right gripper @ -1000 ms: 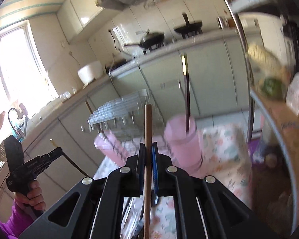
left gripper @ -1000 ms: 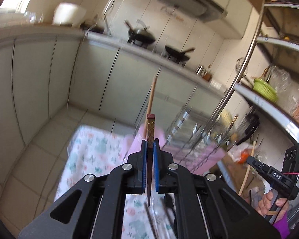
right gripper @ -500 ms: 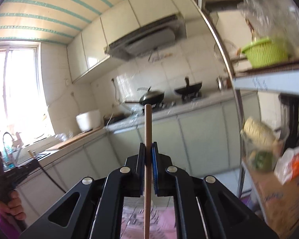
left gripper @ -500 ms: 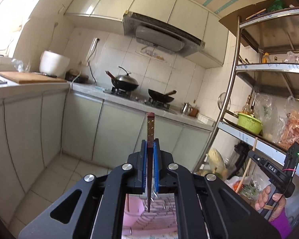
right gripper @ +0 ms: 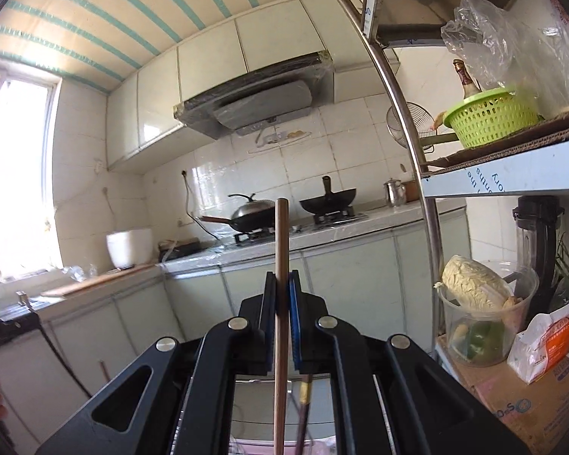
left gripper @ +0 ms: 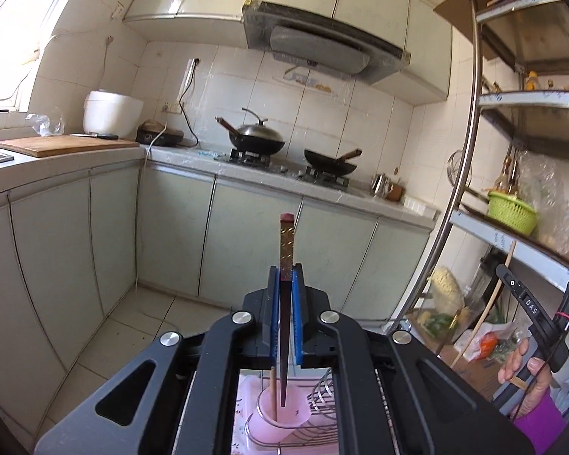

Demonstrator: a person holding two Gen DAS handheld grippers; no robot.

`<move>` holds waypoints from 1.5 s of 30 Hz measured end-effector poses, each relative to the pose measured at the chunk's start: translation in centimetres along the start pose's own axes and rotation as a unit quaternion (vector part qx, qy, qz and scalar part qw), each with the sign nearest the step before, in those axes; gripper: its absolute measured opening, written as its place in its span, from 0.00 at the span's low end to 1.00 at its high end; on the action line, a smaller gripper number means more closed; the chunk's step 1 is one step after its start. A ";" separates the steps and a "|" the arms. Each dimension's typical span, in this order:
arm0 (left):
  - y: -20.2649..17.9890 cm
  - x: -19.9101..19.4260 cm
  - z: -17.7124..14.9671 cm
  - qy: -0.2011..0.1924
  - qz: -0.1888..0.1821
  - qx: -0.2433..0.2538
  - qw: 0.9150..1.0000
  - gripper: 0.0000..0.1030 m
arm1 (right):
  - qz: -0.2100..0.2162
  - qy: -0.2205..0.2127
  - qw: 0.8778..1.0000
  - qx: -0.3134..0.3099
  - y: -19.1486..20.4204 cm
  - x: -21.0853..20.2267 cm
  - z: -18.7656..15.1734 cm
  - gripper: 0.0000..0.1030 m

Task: Organize utensils
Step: 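Lower both chopsticks into the pink cup and open both grippers, then move both open grippers back down toward the remaining spoons and forks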

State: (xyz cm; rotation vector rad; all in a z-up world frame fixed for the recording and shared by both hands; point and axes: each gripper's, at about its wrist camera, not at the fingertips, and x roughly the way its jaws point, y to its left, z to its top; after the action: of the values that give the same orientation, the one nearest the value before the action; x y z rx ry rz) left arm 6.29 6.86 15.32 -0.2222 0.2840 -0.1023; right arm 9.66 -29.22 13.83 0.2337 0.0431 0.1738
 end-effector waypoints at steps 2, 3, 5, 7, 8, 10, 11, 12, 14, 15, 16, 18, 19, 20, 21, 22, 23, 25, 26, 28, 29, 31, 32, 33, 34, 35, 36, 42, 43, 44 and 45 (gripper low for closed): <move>0.2 0.8 -0.5 0.013 0.004 0.003 1.000 0.05 | -0.004 0.011 1.000 -0.003 -0.2 0.9 -1.0 0.06; 0.3 1.3 -0.7 0.023 0.006 0.004 1.000 0.05 | -0.006 0.019 1.000 -0.003 -0.3 1.2 -1.5 0.06; 0.5 2.1 -1.2 0.036 0.010 0.003 0.999 0.05 | -0.007 0.038 0.999 0.002 -0.8 1.9 -2.7 0.06; 0.8 2.8 -1.5 0.049 0.013 0.001 0.999 0.05 | -0.007 0.058 0.998 0.006 -1.1 2.3 -3.9 0.06; 0.9 3.1 -1.6 0.054 0.014 -0.001 0.998 0.05 | -0.007 0.064 0.998 0.007 -1.2 2.3 -4.4 0.06; 1.1 4.0 -1.9 0.067 0.017 -0.004 0.998 0.05 | -0.005 0.081 0.997 0.012 -1.4 2.4 -5.5 0.06; 1.2 4.3 -2.0 0.071 0.019 -0.004 0.997 0.05 | -0.004 0.088 0.996 0.014 -1.5 2.5 -5.9 0.06; 1.3 4.6 -2.1 0.075 0.022 -0.004 0.997 0.05 | -0.004 0.095 0.995 0.016 -1.5 2.5 -6.4 0.06; 1.5 5.2 -2.5 0.084 0.025 -0.006 0.996 0.05 | -0.001 0.107 0.994 0.020 -1.6 2.6 -7.1 0.06; 1.5 5.5 -2.7 0.088 0.025 -0.007 0.996 0.05 | 0.000 0.113 0.993 0.021 -1.6 2.6 -7.5 0.06; 1.6 5.8 -2.9 0.092 0.027 -0.008 0.995 0.05 | 0.000 0.119 0.993 0.022 -1.6 2.7 -7.9 0.06; 1.6 6.3 -3.3 0.099 0.028 -0.011 0.995 0.05 | 0.002 0.129 0.991 0.024 -1.7 2.7 -8.4 0.06; 1.6 6.5 -3.5 0.103 0.029 -0.012 0.994 0.05 | 0.003 0.136 0.990 0.027 -1.7 2.8 -8.7 0.06; 1.6 6.7 -3.6 0.106 0.030 -0.012 0.994 0.05 | 0.004 0.141 0.990 0.028 -1.8 2.8 -9.0 0.06; 1.5 7.0 -3.9 0.110 0.032 -0.012 0.993 0.05 | 0.004 0.143 0.989 0.029 -1.8 2.8 -9.2 0.06; 1.5 7.2 -4.0 0.113 0.033 -0.012 0.993 0.05 | 0.004 0.146 0.989 0.029 -1.8 2.8 -9.4 0.06; 1.5 7.3 -4.2 0.115 0.036 -0.015 0.993 0.05 | 0.005 0.151 0.988 0.030 -1.9 2.8 -9.6 0.06; 1.6 7.7 -4.5 0.122 0.038 -0.022 0.992 0.05 | 0.008 0.161 0.986 0.036 -1.9 2.9 -10.0 0.07; 1.7 7.8 -4.7 0.126 0.040 -0.027 0.991 0.06 | 0.009 0.165 0.985 0.039 -2.0 2.9 -10.2 0.07; 2.1 8.0 -4.9 0.129 0.047 -0.039 0.990 0.06 | 0.012 0.174 0.984 0.043 -2.1 2.9 -10.6 0.11; 2.2 8.0 -5.0 0.128 0.047 -0.042 0.990 0.09 | 0.010 0.177 0.983 0.042 -2.1 2.9 -10.7 0.12; 2.4 7.9 -5.0 0.127 0.056 -0.045 0.989 0.16 | 0.014 0.185 0.982 0.045 -2.1 2.9 -11.0 0.27; 2.5 7.7 -5.0 0.125 0.056 -0.047 0.989 0.19 | 0.018 0.185 0.981 0.052 -2.2 2.7 -11.1 0.32; 2.5 7.5 -5.1 0.124 0.056 -0.048 0.990 0.21 | 0.021 0.184 0.981 0.057 -2.3 2.5 -11.0 0.36; 2.6 7.3 -5.1 0.123 0.057 -0.049 0.990 0.22 | 0.023 0.183 0.981 0.062 -2.3 2.3 -11.0 0.36; 2.6 7.2 -5.0 0.122 0.056 -0.049 0.990 0.23 | 0.024 0.183 0.981 0.063 -2.3 2.1 -11.0 0.36; 2.6 7.0 -5.0 0.120 0.055 -0.049 0.990 0.24 | 0.025 0.182 0.981 0.066 -2.3 1.8 -11.0 0.36; 2.9 5.6 -5.2 0.112 0.050 -0.056 0.991 0.26 | 0.028 0.175 0.981 0.074 -2.2 0.1 -10.5 0.37; 3.0 5.4 -5.2 0.111 0.049 -0.058 0.991 0.26 | 0.030 0.173 0.982 0.076 -2.2 -0.3 -10.5 0.37; 3.0 5.2 -5.3 0.111 0.048 -0.060 0.991 0.26 | 0.030 0.172 0.982 0.077 -2.2 -0.6 -10.4 0.37; 3.0 5.1 -5.3 0.111 0.048 -0.062 0.991 0.26 | 0.030 0.172 0.982 0.078 -2.1 -0.8 -10.4 0.37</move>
State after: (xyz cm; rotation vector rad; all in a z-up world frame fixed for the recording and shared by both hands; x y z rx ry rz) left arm 9.79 8.06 8.31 -0.3202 0.5227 -0.0148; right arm 8.60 -29.06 3.29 0.3604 0.3949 0.2693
